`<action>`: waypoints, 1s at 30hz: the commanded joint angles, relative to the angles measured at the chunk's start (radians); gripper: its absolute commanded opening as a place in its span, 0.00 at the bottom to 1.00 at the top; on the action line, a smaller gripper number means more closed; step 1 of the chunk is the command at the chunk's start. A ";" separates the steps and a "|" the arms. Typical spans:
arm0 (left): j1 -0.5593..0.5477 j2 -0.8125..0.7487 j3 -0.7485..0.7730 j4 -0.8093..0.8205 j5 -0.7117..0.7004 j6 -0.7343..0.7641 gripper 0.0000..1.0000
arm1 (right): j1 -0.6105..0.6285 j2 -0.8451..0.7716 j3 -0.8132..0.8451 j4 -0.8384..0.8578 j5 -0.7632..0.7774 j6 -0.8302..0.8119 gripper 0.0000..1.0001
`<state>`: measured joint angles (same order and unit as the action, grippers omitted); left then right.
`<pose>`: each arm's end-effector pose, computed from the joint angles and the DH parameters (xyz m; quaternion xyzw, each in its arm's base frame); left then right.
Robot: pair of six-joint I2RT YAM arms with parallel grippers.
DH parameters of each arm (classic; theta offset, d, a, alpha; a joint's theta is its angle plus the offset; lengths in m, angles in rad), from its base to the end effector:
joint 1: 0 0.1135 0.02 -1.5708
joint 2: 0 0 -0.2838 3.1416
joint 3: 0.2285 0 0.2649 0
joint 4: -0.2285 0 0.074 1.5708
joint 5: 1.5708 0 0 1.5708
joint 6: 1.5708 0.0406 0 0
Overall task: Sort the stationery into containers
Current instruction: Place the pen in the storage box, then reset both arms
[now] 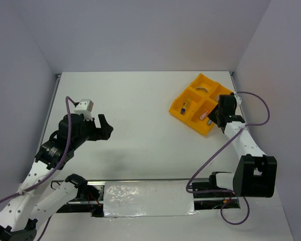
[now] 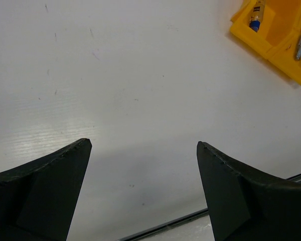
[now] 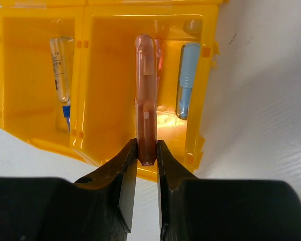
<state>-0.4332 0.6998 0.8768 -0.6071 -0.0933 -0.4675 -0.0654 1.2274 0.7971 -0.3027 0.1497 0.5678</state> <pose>0.1380 -0.0597 0.3531 -0.0396 0.8402 -0.1994 0.5027 0.2678 -0.0236 0.2513 0.3125 0.8562 0.0347 0.4099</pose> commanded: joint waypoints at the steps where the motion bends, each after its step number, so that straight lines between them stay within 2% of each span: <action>1: 0.007 -0.013 0.008 0.032 -0.022 0.026 0.99 | -0.005 0.018 0.054 0.028 -0.035 0.007 0.10; 2: 0.005 -0.013 0.008 0.032 -0.023 0.024 0.99 | -0.005 0.020 0.056 0.031 -0.035 0.015 0.16; 4: 0.005 -0.013 0.007 0.036 -0.010 0.026 0.99 | -0.005 0.015 0.051 0.040 -0.047 0.032 0.19; 7: 0.005 -0.005 0.007 0.040 0.010 0.030 0.99 | -0.005 0.007 0.047 0.059 -0.056 0.046 0.41; 8: 0.005 -0.005 0.008 0.040 0.013 0.032 0.99 | -0.005 0.007 0.050 0.056 -0.059 0.046 0.55; 11: 0.005 -0.008 0.008 0.043 0.018 0.033 0.99 | -0.005 0.012 0.088 0.031 -0.068 0.029 0.75; 12: 0.007 -0.003 0.010 0.041 0.015 0.032 0.99 | -0.005 0.012 0.094 0.024 -0.068 0.023 0.77; 13: 0.008 -0.002 0.014 0.037 0.007 0.029 0.99 | -0.005 0.008 0.099 0.016 -0.076 0.015 0.98; 18: 0.065 0.027 0.036 0.014 -0.048 0.007 0.99 | 0.006 -0.089 0.085 0.004 -0.143 -0.045 1.00; 24: 0.155 0.040 0.083 -0.020 -0.152 -0.022 0.99 | 0.101 -0.403 0.109 -0.116 -0.205 -0.273 1.00; 28: 0.171 0.032 0.132 -0.049 -0.213 -0.017 0.99 | 0.134 -0.560 0.192 -0.329 -0.174 -0.302 1.00; 30: 0.171 0.010 0.161 -0.060 -0.235 -0.008 0.99 | 0.211 -0.655 0.211 -0.377 -0.084 -0.298 1.00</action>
<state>-0.2687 0.7380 0.9718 -0.6605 -0.2646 -0.4770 0.0883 0.6579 0.9600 -0.5301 -0.0074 0.3229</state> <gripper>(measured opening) 0.993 0.996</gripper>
